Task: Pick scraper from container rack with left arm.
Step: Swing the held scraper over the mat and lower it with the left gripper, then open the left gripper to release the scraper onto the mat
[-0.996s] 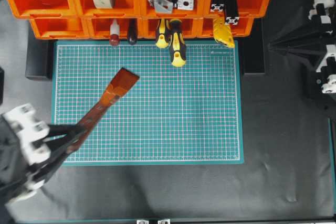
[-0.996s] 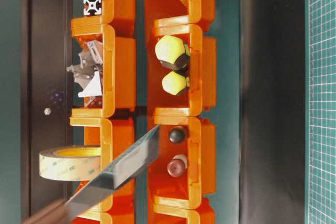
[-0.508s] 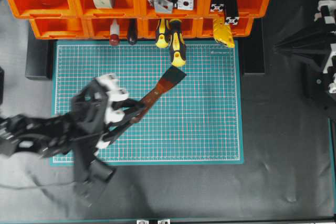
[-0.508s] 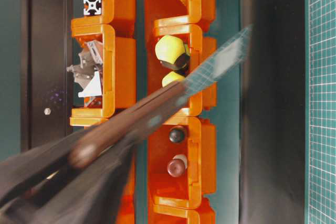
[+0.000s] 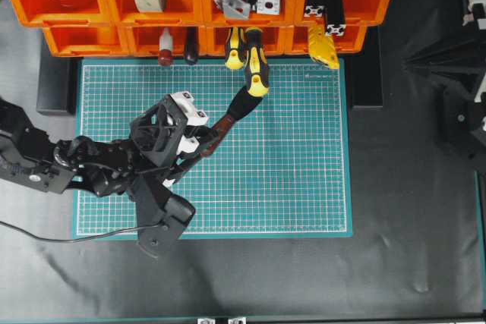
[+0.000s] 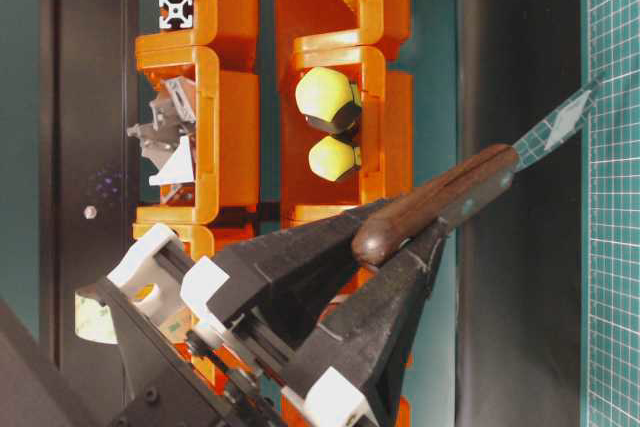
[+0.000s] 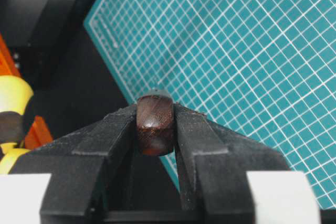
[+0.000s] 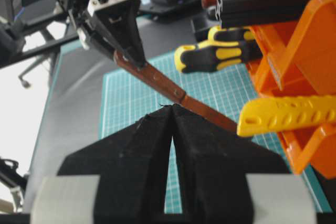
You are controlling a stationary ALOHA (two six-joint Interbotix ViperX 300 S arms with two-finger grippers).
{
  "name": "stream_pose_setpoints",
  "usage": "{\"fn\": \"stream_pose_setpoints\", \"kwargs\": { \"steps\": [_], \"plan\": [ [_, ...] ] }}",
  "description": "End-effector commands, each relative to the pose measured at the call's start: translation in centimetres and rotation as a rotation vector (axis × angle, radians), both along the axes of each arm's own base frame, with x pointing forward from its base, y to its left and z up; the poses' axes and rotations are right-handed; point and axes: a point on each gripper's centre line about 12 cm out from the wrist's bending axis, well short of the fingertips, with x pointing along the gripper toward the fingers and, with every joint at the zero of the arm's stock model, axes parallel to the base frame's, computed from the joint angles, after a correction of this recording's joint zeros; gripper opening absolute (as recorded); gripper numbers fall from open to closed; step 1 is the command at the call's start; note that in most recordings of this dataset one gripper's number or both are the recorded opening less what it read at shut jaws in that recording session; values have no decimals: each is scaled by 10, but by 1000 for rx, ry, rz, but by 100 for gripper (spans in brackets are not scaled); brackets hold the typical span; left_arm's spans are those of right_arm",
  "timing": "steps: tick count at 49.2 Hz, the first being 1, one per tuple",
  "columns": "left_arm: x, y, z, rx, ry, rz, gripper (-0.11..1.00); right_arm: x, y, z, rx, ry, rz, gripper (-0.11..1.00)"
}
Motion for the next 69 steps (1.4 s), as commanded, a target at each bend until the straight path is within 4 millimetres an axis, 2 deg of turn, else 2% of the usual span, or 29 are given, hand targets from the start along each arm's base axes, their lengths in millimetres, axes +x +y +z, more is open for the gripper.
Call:
{"fn": "stream_pose_setpoints", "kwargs": {
  "steps": [1,20,37,39,47,51,54,58,69],
  "plan": [
    [1,1,11,-11,-32,0,21,1,0,11,-2,-12,-1,-1],
    [2,2,11,-105,-60,66,21,0,-3,11,-1,-12,-18,-1],
    [4,-3,10,-129,-74,23,21,-3,-3,17,-1,-28,-17,-1],
    [4,-2,9,-129,-71,27,25,-3,-3,18,-1,-28,-17,-1],
    [2,5,1,-145,-58,56,73,-3,-3,18,-1,-28,-17,-1],
    [2,4,1,-191,-68,91,88,-3,-3,17,-1,-25,-17,-1],
    [1,4,1,-246,-84,138,91,-3,-3,16,-1,-20,-17,-1],
    [-1,5,-1,-339,-101,218,89,-3,-3,15,-1,-14,-17,-1],
    [-12,1,-9,-714,-170,533,90,-4,-2,10,4,24,-15,-1]
  ]
}}
